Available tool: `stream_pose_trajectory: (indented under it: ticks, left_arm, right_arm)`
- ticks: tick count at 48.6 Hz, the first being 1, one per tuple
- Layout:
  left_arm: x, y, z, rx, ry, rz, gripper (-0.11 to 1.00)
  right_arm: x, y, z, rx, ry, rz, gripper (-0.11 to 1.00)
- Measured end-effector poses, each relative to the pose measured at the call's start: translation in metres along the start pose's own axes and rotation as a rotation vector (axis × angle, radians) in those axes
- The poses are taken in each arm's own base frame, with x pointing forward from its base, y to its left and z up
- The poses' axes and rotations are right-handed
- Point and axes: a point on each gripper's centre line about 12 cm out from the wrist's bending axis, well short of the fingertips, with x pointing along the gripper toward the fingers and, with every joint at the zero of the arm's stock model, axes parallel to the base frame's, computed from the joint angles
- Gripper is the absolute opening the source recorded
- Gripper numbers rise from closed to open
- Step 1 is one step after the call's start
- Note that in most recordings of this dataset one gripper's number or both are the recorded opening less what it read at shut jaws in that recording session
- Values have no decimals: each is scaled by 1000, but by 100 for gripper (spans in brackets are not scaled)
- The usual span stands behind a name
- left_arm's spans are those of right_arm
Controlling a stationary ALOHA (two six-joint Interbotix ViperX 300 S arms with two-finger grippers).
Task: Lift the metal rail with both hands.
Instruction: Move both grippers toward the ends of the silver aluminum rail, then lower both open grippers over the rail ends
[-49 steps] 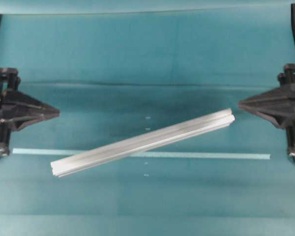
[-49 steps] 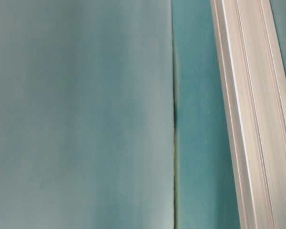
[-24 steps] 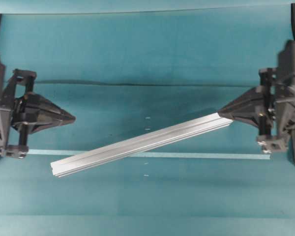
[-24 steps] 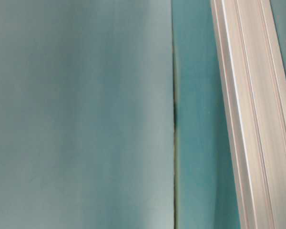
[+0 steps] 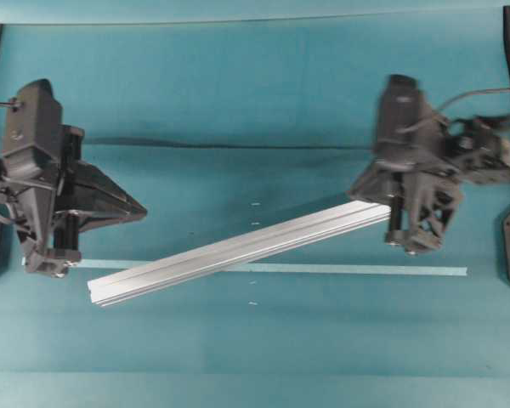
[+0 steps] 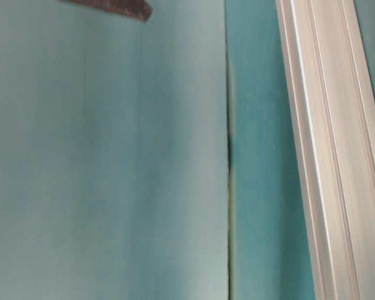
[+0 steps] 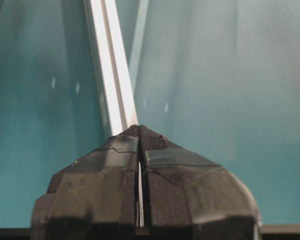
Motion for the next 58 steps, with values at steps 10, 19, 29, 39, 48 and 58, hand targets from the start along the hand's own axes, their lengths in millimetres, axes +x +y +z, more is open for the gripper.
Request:
stream_pose_trajectory:
  ticks: [10, 19, 29, 39, 48, 58]
  left_arm:
    - [8, -4, 1, -7, 113, 23, -3]
    - [22, -4, 1, -45, 235, 63, -3]
    - [40, -9, 6, -73, 335, 96, -3]
    - [52, -15, 5, -51, 372, 98, -2]
    - [52, -14, 4, -48, 376, 100, 4]
    - [54, -13, -4, -46, 397, 106, 44]
  right_arm:
    - [14, -13, 13, -127, 134, 2, -3]
    - [19, -20, 17, -216, 225, 21, -3]
    - [31, -23, 15, -299, 300, 49, -3]
    - [38, -24, 15, -323, 317, 57, -2]
    - [39, -24, 17, -340, 295, 53, 6]
    - [42, -25, 16, -352, 298, 55, 48]
